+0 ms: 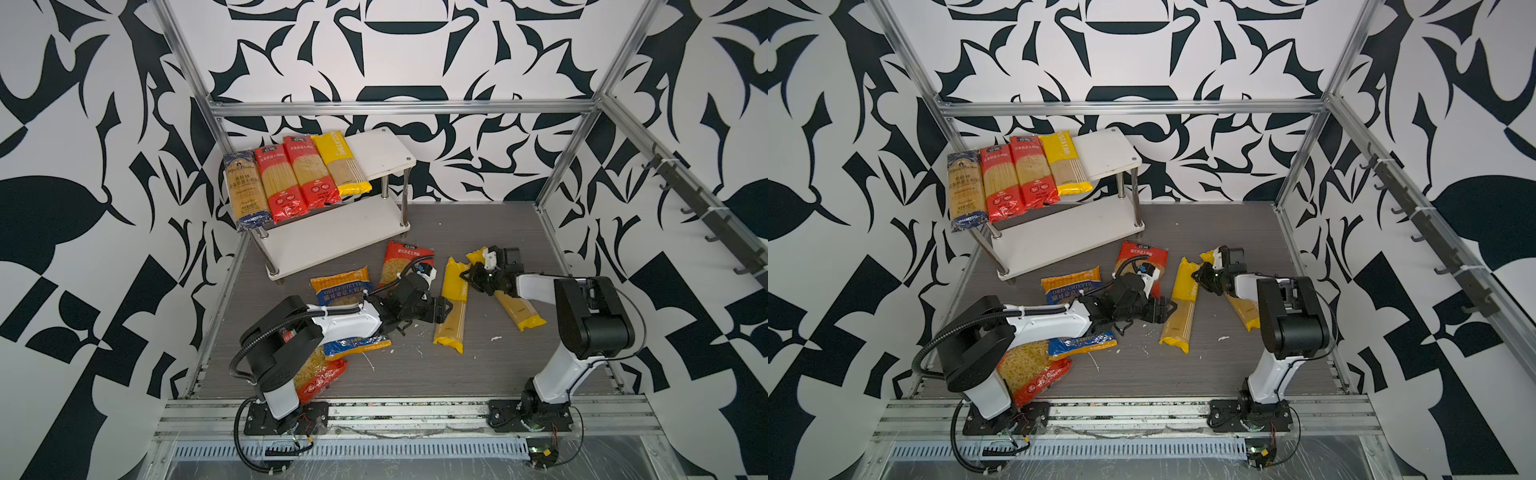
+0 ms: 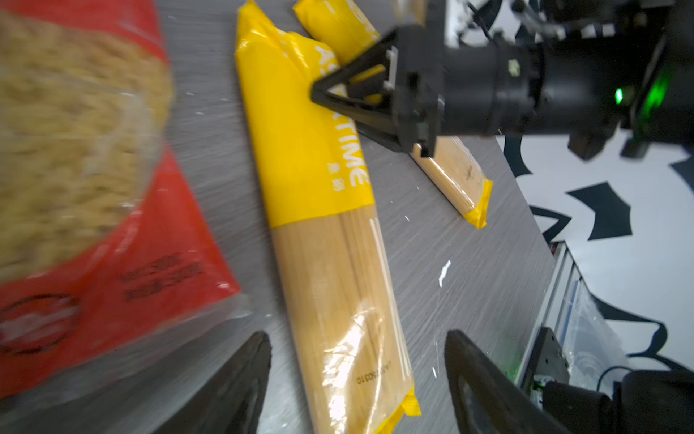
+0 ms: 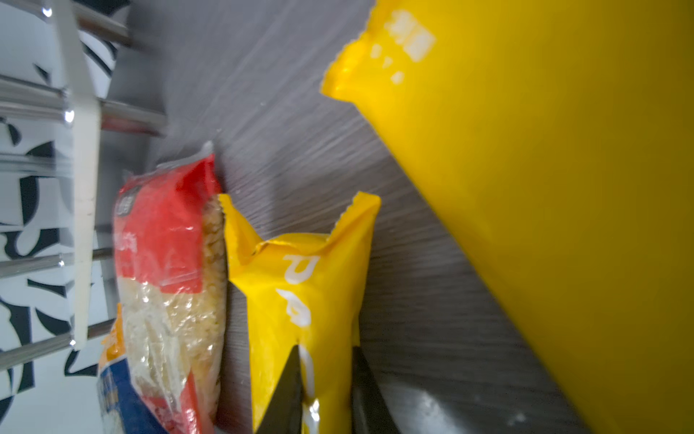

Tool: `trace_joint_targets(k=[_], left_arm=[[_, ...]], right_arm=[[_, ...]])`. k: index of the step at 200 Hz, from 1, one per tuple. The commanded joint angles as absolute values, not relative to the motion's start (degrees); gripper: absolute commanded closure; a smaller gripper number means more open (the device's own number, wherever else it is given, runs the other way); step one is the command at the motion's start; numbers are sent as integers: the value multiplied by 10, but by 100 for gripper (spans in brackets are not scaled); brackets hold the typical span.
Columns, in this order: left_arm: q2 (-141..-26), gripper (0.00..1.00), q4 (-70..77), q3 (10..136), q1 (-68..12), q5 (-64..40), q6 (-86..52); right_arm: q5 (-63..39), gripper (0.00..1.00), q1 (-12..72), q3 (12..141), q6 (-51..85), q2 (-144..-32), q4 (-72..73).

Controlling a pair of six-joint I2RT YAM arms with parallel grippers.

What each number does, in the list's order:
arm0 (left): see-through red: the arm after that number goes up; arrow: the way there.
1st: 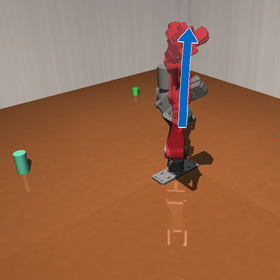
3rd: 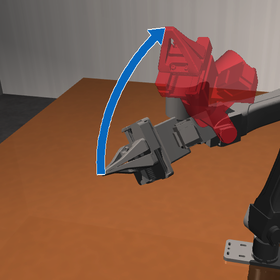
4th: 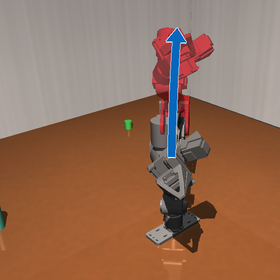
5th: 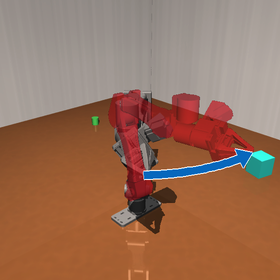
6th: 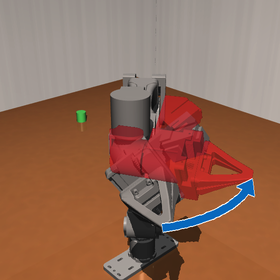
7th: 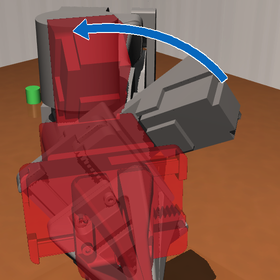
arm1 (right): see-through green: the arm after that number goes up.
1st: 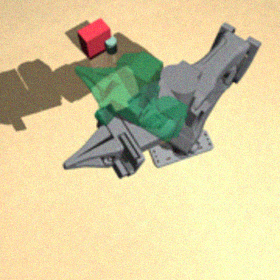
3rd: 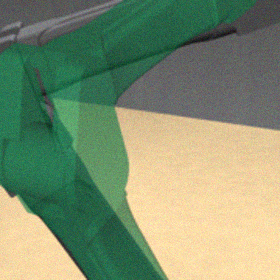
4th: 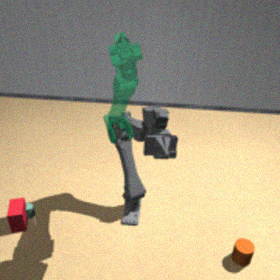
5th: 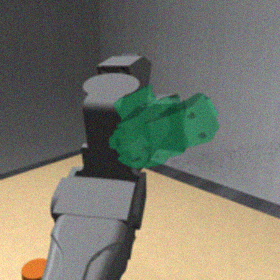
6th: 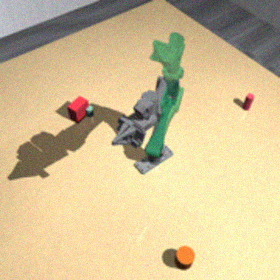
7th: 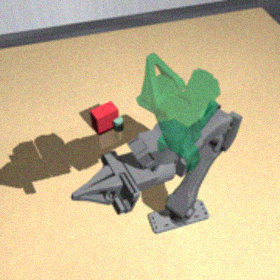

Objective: Arrange pasta packages on shelves
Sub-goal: Pick up the pasta bag from the center of the table.

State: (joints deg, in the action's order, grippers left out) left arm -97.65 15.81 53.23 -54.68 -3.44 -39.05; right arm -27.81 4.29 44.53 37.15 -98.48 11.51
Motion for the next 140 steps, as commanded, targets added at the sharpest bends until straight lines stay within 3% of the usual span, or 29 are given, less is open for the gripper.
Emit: trace_joint_targets(k=[1,19,60,94,99,112,140], left_arm=[[-940,23,223,502,-520,-79,-424],[-927,23,261,479,-504,-105,-428],[-893,22,322,436,-464,-158,-421],[-871,16,291,443,-458,-183,-364],[-867,10,287,444,-456,-186,-358],[-858,5,278,447,-447,-195,-343],[-848,4,260,456,-422,-215,-323]], right_arm=[[-301,95,76,429,345,-923,189],[-297,100,95,422,322,-882,200],[-326,100,116,411,314,-788,265],[-370,100,146,450,327,-734,268],[-376,100,150,455,333,-729,273],[-386,100,160,471,343,-719,275],[-399,100,177,504,357,-705,271]])
